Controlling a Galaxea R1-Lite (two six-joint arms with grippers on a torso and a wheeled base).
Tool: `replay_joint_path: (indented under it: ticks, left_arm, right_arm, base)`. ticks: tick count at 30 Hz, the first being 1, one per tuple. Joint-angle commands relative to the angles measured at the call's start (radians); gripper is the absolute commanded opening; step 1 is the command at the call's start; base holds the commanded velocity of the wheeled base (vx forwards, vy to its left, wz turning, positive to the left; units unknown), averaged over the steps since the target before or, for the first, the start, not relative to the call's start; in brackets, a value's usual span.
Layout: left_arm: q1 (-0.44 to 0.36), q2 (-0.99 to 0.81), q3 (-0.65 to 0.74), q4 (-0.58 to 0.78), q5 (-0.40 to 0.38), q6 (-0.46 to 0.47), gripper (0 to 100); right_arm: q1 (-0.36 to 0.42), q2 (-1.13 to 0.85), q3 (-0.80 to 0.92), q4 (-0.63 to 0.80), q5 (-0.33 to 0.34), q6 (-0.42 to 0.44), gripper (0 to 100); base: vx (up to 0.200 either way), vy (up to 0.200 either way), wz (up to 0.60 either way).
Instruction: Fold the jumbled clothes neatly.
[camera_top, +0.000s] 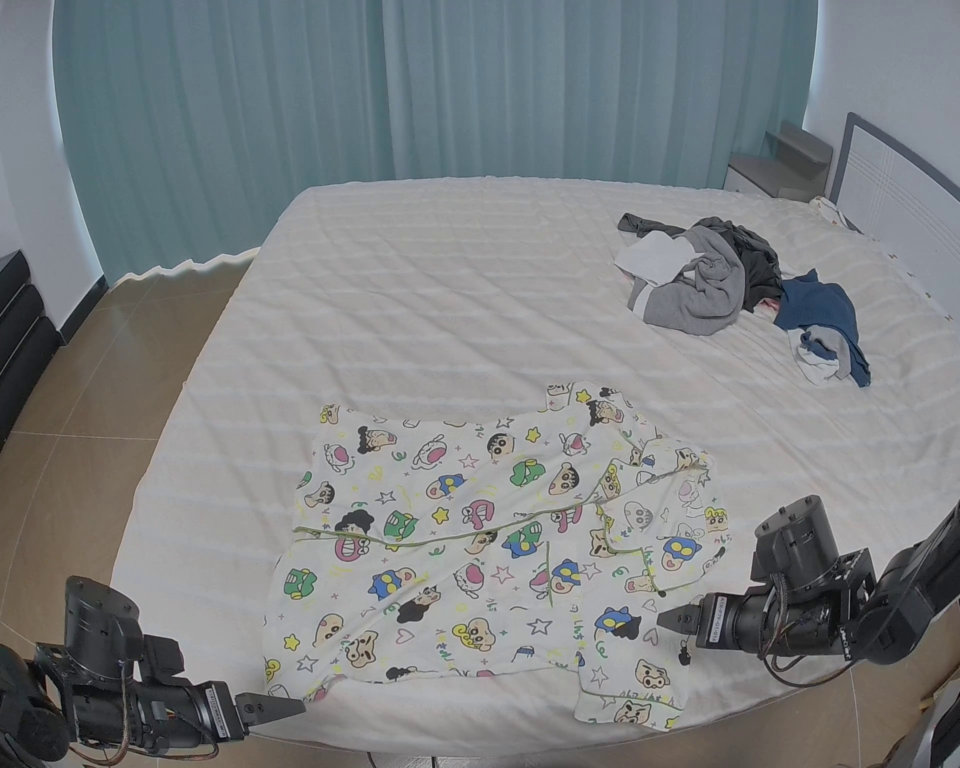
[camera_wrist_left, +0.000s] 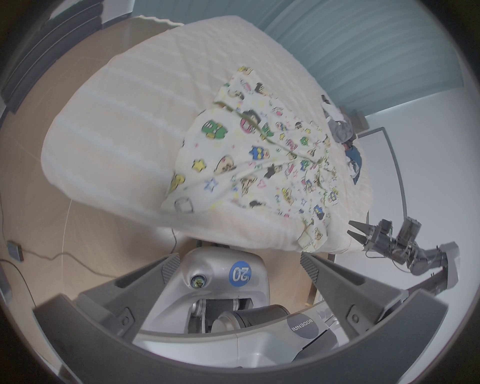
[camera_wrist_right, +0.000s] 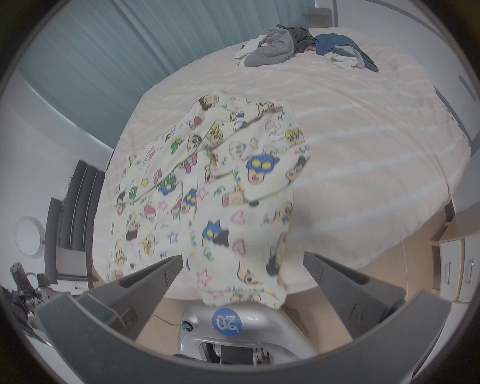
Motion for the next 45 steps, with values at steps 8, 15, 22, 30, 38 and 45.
replay_joint_path:
  ticks: [8,15,22,30,38,45]
  left_arm:
    - [-0.005,0.452,-0.008,-0.294,0.069,-0.192,100]
    - [-0.08,0.705,-0.01,-0.588,0.259,-0.273,100]
    - [-0.16,0.776,-0.017,-0.613,0.375,-0.304,100]
    - [-0.183,0.782,-0.086,-0.613,0.436,-0.401,100]
    - [-0.232,0.782,-0.122,-0.613,0.522,-0.508,100]
    - [-0.221,0.785,-0.126,-0.614,0.572,-0.566,100]
  right_arm:
    - [0.111,-0.005,0.086,-0.034,-0.02,0.096,100]
    - [0.139,0.002,0.105,-0.036,-0.069,0.101,100]
    - [0.142,0.005,0.116,-0.055,-0.069,0.101,100]
    - [0.162,0.018,0.163,-0.147,-0.072,0.098,100]
    - [0.163,0.017,0.177,-0.178,-0.074,0.098,100]
    - [0.177,0.017,0.185,-0.178,-0.074,0.098,100]
  base:
    - [0.0,0.0,0.0]
    - [0.0,0.0,0.0]
    - [0.0,0.0,0.0]
    - [0.0,0.0,0.0]
    - [0.0,0.0,0.0]
    - [0.0,0.0,0.0]
